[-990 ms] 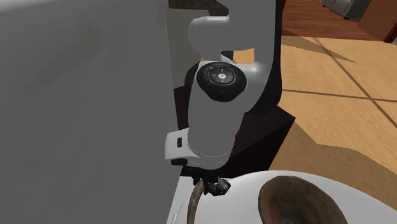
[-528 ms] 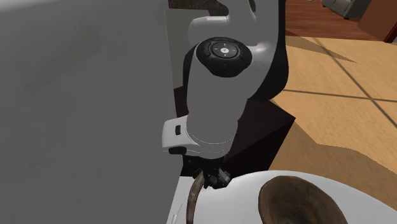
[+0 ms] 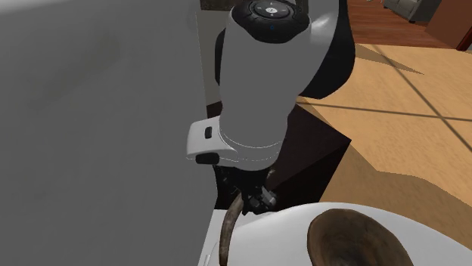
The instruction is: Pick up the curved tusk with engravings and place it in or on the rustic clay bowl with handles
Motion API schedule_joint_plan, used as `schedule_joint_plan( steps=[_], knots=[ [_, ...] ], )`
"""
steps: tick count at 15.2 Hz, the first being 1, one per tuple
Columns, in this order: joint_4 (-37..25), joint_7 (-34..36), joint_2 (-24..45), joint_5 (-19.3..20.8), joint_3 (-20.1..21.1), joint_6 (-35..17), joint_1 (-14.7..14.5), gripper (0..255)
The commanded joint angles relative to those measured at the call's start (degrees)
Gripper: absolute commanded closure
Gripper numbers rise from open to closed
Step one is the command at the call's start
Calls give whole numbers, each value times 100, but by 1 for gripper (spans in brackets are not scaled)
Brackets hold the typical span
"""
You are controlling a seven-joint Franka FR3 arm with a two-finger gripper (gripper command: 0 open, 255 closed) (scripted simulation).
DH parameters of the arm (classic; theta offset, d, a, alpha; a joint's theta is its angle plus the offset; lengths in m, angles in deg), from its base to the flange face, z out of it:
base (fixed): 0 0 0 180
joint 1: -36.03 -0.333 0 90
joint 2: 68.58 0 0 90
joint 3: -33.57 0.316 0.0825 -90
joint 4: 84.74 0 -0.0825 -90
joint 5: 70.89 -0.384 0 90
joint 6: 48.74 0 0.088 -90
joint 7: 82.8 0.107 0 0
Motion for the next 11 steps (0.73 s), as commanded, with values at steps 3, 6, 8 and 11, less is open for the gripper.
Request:
schedule_joint_plan(
  steps=[3,6,8,11],
  knots=[
    [-188,-28,-292,2,-51,349,87,255],
    [-284,-40,-467,-5,-26,619,97,255],
    [-355,-50,-575,-13,-5,797,106,255],
    [-470,-64,-724,-24,20,1062,115,255]
  ],
)
